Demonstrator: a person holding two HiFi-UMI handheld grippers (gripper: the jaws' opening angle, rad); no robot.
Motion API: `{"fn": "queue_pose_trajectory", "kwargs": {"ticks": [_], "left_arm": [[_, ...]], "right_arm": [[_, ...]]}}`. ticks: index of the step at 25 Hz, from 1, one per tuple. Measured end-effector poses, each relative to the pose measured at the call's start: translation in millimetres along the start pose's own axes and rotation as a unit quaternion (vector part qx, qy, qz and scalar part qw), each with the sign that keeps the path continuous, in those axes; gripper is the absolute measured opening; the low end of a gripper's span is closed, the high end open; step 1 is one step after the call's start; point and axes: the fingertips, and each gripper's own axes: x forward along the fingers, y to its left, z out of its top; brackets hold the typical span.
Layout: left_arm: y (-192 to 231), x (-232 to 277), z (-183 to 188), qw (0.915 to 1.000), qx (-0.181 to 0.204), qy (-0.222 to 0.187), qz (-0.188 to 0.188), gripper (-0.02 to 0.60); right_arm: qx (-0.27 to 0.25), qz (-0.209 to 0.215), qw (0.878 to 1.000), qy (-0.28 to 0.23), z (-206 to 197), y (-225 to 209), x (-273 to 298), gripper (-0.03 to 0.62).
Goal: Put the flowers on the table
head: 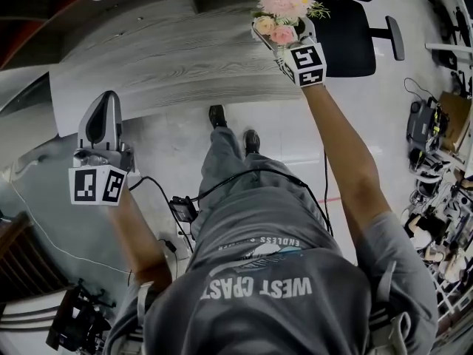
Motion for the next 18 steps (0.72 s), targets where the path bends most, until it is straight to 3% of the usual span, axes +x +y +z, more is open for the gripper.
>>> {"fn": "queue_pose_trajectory", "kwargs": {"ticks": [11,15,18], "left_arm": [[-3,-22,33,0.9992,0.034,-0.017,0.01,0.015],[1,-32,42,0.9983,0.05,-0.025,0.014,0.016],[-1,-48,53,0.9973,0.062,-0.034,0.021,0.015]], "right_arm": [[-0.031,0.0,0.999,0.021,13,-6,-43,0.362],[-0.054,-0.032,0.997,0.033,22,-18,-56,0.219],[-0.059,-0.046,0.997,0.021,46,-20,-77,0.167]]}}
